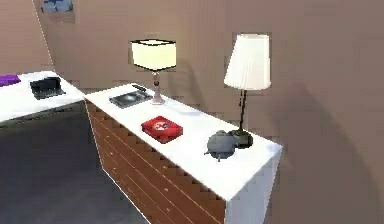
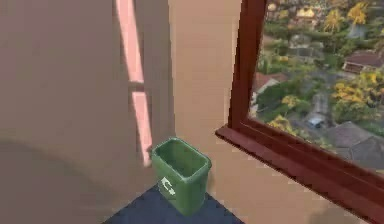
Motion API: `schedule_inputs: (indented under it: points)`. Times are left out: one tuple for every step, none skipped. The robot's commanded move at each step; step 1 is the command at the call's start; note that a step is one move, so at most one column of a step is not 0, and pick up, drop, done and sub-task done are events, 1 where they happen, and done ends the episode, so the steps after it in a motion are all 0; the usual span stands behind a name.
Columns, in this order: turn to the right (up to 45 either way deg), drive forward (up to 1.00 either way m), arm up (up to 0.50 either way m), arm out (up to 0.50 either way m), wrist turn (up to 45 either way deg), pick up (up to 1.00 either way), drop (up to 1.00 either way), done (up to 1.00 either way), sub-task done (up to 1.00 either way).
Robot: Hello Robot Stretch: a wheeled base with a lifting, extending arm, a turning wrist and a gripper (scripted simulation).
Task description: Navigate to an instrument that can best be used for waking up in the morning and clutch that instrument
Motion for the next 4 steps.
schedule_inputs:
  points:
    - [-45.0,0.0,0.0,0.0,0.0,0.0,0.0,0.0,0.0]
    - [-33.0,0.0,0.0,0.0,0.0,0.0,0.0,0.0,0.0]
    - [0.0,0.0,0.5,0.0,0.0,0.0,0.0,0.0,0.0]
    - [0.0,0.0,0.38,0.0,0.0,0.0,0.0,0.0,0.0]
